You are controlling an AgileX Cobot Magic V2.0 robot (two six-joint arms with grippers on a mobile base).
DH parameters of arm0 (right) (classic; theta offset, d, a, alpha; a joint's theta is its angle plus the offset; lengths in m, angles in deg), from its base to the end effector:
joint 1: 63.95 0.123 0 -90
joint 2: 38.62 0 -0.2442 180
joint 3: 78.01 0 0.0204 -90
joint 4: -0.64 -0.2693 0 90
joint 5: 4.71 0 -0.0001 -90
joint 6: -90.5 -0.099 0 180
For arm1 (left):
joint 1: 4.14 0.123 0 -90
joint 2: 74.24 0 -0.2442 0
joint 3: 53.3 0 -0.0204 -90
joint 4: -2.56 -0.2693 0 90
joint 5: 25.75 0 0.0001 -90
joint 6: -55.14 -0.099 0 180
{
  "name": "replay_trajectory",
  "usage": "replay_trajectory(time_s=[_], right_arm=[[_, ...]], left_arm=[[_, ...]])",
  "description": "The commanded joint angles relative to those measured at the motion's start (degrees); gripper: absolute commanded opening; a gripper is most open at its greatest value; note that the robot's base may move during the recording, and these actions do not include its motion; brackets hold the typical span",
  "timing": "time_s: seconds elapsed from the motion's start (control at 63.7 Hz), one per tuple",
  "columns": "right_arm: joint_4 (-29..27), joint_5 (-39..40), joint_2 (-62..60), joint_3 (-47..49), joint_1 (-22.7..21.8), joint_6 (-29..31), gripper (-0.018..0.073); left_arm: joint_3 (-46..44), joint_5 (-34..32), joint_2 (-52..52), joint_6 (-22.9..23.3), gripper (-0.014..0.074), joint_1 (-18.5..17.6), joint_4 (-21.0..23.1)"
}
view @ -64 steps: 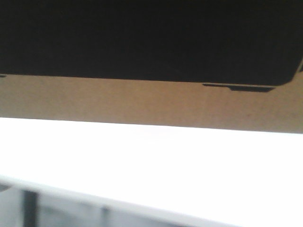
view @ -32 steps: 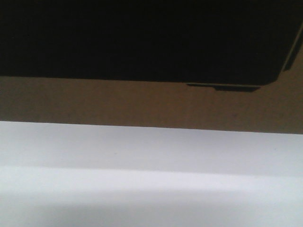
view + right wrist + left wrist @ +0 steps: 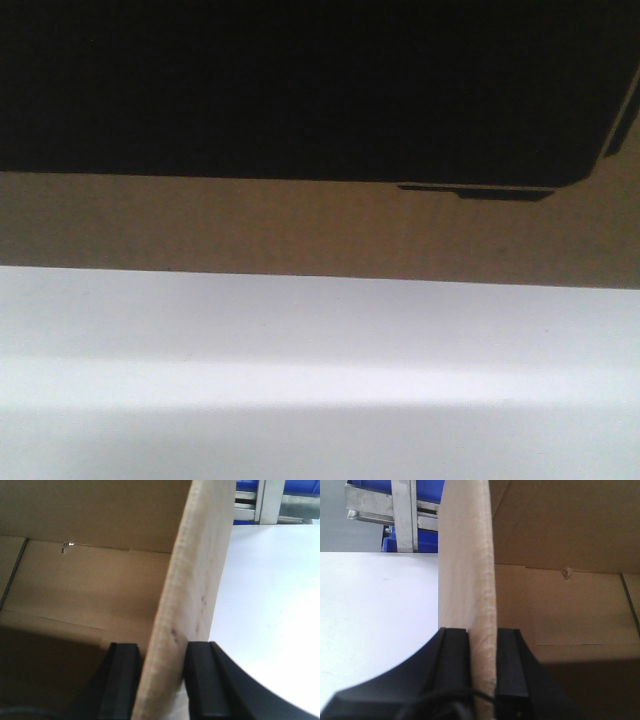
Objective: Grab box from left shelf to table start
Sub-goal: 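Hold the box above the white table as the base approaches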
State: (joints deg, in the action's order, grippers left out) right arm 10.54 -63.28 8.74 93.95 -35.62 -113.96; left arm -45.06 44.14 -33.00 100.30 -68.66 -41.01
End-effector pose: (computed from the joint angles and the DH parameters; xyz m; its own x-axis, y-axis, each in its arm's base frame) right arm 0.1252 0.0510 0.4331 -0.4483 0.1290 -0.8845 -0.2152 0.9448 0.2469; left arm 0.0912 -0.0423 0.4453 -0.3438 -0.0844 -0.9353 0.3087 0.9305 -0.1974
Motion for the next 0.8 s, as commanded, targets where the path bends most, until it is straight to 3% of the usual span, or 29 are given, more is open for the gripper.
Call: replay_trajectory(time_s=[0.0, 0.188, 0.329, 0.439, 0.549, 0.784], right_arm=[[8.70, 2.45, -0.24, 1.82, -0.65, 0.76, 0.0057], [8.70, 2.45, -0.24, 1.82, -0.65, 0.76, 0.0057], [8.70, 2.45, -0.24, 1.82, -0.65, 0.76, 0.0057], [8.70, 2.45, -0.24, 1.82, -0.65, 0.76, 0.0057], [8.70, 2.45, -0.24, 1.82, -0.65, 0.76, 0.0057], [8.70, 2.45, -0.24, 1.82, -0.65, 0.76, 0.0057]], left_arm=[[-2.69, -5.81, -1.25, 1.29, -0.0094, -0.11, -7.65], [-2.69, -6.14, 2.35, -4.55, -0.0094, -0.11, -4.97], [-2.69, -8.91, 4.47, -4.06, -0.0094, -0.11, -4.97], [-2.69, -11.34, 4.83, -0.46, -0.0094, -0.11, -4.97], [-2.69, -11.89, 4.83, 0.35, -0.0094, -0.11, -4.85], [-2.69, -11.89, 5.55, 0.35, -0.0094, -0.11, -0.16]])
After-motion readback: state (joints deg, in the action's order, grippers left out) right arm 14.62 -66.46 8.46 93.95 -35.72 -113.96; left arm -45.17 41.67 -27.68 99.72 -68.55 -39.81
